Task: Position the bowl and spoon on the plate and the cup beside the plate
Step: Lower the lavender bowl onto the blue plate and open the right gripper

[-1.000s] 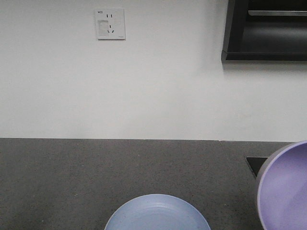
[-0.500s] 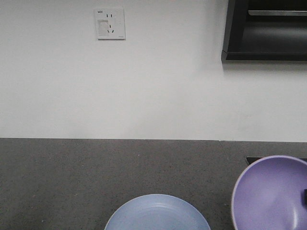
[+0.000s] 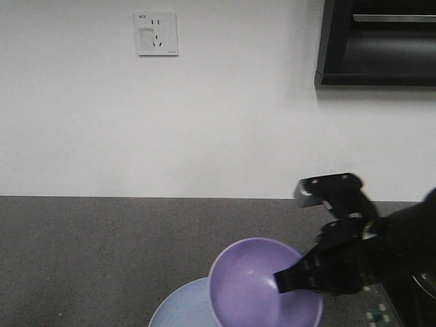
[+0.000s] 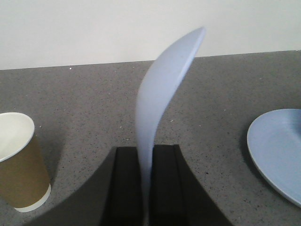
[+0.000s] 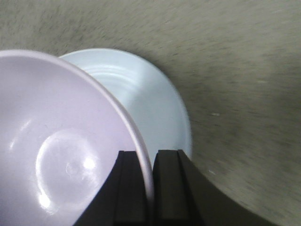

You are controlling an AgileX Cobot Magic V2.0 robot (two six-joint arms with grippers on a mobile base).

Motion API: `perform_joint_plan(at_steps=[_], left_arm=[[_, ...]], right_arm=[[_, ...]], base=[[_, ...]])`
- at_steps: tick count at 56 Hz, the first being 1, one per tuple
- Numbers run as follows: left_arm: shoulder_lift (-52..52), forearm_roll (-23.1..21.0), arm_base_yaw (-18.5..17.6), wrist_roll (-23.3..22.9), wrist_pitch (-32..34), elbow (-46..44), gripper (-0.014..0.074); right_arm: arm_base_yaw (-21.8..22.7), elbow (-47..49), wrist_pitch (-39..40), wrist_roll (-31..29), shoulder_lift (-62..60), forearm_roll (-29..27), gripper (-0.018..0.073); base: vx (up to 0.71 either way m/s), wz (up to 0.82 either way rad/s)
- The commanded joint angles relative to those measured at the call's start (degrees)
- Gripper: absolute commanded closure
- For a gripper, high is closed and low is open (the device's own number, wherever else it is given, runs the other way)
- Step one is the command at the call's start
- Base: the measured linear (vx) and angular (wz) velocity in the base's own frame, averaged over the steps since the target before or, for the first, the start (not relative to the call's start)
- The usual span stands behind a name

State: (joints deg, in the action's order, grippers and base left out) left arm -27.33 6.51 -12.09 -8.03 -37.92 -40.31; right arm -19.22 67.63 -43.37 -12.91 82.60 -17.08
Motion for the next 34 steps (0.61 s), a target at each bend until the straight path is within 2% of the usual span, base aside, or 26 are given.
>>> perform_joint_plan(at_steps=[1,15,26,34], left_arm=[[-0.7,0.0,-0.3,0.0,3.6,-1.4,0.0603],[-0.7,0.0,-0.3,0.0,1.2,-1.4,0.0603],[-0.7,0.0,-0.3,0.0,0.3,-1.4,0.0603],[-0.7,0.0,-0.3,0.0,0.5,-1.4,0.0603]], right_arm=[[-2.4,5.0,3.9,1.1,3.7,-1.1,0.0568],[-3.8,12.8,1.7,1.6,15.4,-3.3,0.0567],[-3.8,13.9,1.8,1.5,19.4,-4.2,0.056],[-3.8,13.9,1.7,1.1,20.5,-4.0,0.0521]], base=[[0.0,0.0],[0.0,0.0],[0.0,0.0],[0.0,0.0]])
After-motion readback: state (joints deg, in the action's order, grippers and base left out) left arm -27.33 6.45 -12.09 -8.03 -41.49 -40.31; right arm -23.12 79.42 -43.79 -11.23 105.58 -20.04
